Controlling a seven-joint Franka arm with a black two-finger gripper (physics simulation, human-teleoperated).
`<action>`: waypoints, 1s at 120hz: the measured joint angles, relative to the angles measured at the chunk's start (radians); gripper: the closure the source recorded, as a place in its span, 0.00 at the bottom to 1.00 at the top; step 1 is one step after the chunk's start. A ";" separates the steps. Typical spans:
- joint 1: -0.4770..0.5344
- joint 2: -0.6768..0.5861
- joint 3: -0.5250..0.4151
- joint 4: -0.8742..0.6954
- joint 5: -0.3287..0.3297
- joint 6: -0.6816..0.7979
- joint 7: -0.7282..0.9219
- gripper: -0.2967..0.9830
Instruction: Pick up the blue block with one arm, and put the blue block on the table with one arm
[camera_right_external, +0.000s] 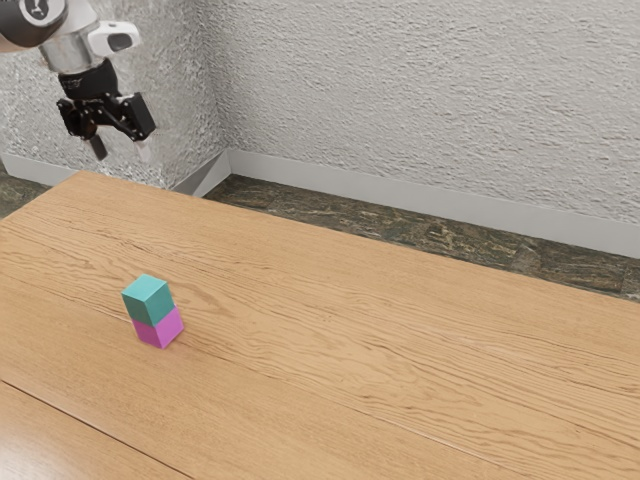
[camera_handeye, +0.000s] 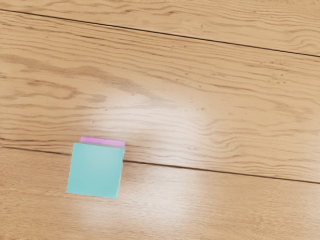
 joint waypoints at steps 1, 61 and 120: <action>0.003 0.000 -0.001 -0.001 0.002 0.001 0.000 0.25; 0.063 0.038 -0.031 -0.423 0.100 0.354 0.031 0.25; 0.063 0.099 -0.050 -0.525 0.098 0.635 0.141 0.26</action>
